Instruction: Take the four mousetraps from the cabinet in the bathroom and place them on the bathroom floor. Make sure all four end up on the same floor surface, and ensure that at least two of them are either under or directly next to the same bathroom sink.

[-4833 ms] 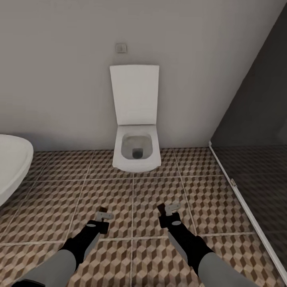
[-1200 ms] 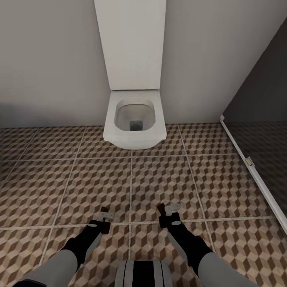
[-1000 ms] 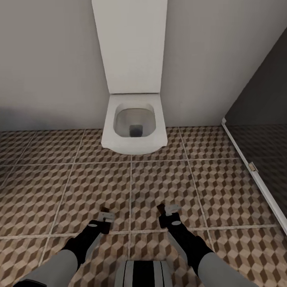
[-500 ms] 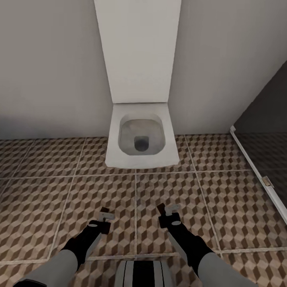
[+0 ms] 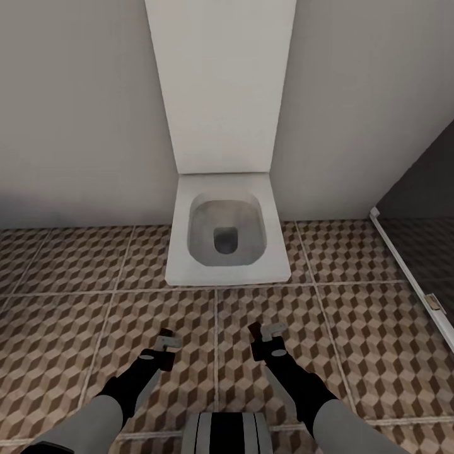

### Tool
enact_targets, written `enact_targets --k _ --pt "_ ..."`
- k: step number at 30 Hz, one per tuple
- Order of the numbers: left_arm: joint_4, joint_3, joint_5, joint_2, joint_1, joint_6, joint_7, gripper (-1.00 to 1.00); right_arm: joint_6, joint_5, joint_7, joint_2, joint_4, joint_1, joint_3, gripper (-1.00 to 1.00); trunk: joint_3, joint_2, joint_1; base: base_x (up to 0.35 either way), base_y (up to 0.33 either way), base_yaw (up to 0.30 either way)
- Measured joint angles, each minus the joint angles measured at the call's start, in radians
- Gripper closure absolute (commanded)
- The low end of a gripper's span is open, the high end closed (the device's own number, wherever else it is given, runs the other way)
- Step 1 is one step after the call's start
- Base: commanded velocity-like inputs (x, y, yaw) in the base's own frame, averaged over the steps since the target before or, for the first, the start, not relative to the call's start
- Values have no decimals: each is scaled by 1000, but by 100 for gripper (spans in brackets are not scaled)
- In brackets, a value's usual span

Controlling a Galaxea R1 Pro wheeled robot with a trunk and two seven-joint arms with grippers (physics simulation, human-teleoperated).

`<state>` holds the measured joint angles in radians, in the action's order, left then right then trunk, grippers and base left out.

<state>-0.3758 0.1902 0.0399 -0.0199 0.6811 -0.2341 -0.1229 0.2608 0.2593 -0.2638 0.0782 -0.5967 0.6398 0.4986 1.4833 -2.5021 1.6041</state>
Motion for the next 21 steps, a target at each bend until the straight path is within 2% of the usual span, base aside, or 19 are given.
enact_targets --k 3,18,21 --pt "0 0 0 0 0 0 0 100 0 0 0 0 0 0 0 100 4 0 1 1 0 0" --pt "0 0 0 0 0 -1 0 100 0 0 0 0 0 0 0 100 69 -4 7 0 0 0" --pt "0 0 0 0 0 -1 0 100 0 0 0 0 0 0 1 100 72 -4 7 0 0 0"
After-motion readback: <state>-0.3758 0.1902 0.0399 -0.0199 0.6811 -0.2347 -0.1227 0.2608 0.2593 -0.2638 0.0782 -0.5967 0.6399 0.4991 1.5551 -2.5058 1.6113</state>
